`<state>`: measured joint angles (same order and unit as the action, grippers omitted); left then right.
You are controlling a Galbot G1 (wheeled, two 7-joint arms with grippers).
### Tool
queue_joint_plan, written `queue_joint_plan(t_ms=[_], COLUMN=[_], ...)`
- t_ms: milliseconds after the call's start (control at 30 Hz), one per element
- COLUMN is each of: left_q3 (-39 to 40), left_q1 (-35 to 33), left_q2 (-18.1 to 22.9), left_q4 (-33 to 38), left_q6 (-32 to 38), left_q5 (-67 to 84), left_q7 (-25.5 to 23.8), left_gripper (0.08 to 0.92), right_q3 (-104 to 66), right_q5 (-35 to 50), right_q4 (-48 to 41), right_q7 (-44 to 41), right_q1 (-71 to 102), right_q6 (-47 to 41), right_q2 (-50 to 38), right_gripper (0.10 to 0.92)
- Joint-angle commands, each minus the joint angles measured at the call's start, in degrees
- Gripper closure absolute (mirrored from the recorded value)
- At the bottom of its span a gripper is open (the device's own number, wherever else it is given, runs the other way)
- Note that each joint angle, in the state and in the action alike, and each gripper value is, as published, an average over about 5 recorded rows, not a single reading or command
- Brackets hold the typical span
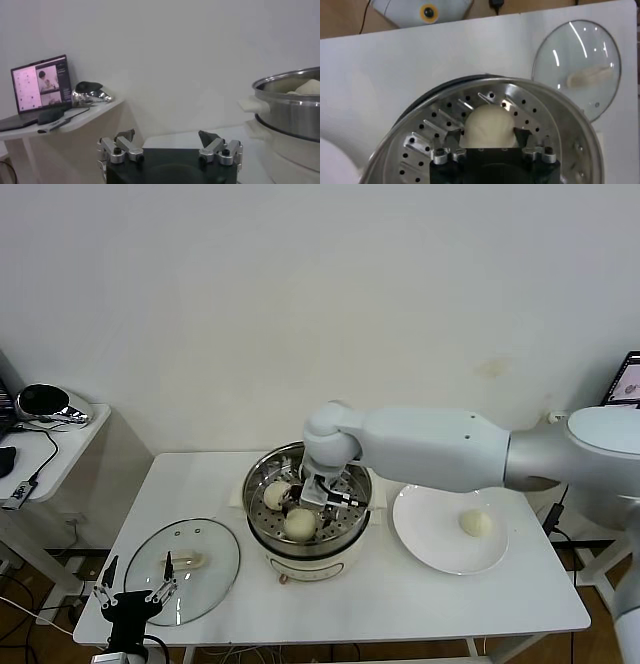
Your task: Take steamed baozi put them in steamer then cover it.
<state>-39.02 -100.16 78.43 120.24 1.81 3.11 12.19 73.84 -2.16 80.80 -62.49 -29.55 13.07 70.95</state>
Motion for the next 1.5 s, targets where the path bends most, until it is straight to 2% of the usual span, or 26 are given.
queue_joint_plan(t_ms=[33, 267, 533, 700, 833, 1100, 1267, 1500], left_q3=[0.0, 0.3, 0.7, 1.4, 2.0, 1.9, 1.6, 1.2], left_q1=[0.1, 0.5, 0.8, 1.2, 1.4, 1.0, 0.5, 0.2], left_q2=[-0.2, -1.0, -2.1, -2.6, -2.8, -2.7, -2.5, -2.3], left_q4=[0.0, -0.2, -0.1, -0.3, -0.7, -1.0, -0.9, -0.8], left_q6=[0.0, 0.0, -0.2, -0.2, -0.2, -0.1, -0.2, -0.3], left_q5=[0.0, 0.0, 0.3, 0.4, 0.2, 0.0, -0.3, -0.5], left_q7=[0.0, -0.1, -0.2, -0.3, -0.3, -0.4, -0.4, -0.4], left_gripper=[0.177, 0.177, 0.177, 0.177, 0.177, 0.177, 0.177, 0.177], right_q3=[-1.7, -2.6, -2.7, -3.7, -7.9, -26.1, -34.5, -40.3], right_q5=[7.1, 9.4, 7.2, 4.9, 0.7, -6.5, -10.7, -15.2], right_q4=[0.0, 2.2, 9.5, 9.8, 6.7, -3.8, -10.5, -18.8], right_q7=[-3.4, -7.7, -6.5, -5.5, -5.1, -3.9, -3.9, -4.2], right_q1=[-4.2, -9.8, -11.1, -7.3, 0.2, 20.4, 30.4, 35.3], right_q6=[-4.7, -8.5, -23.8, -25.7, -24.8, -22.5, -20.5, -17.4], right_q2=[-2.8, -11.9, -28.9, -39.8, -44.6, -45.0, -41.4, -34.5], right_gripper=[0.208, 0.203, 0.203, 0.203, 0.203, 0.203, 0.203, 0.203])
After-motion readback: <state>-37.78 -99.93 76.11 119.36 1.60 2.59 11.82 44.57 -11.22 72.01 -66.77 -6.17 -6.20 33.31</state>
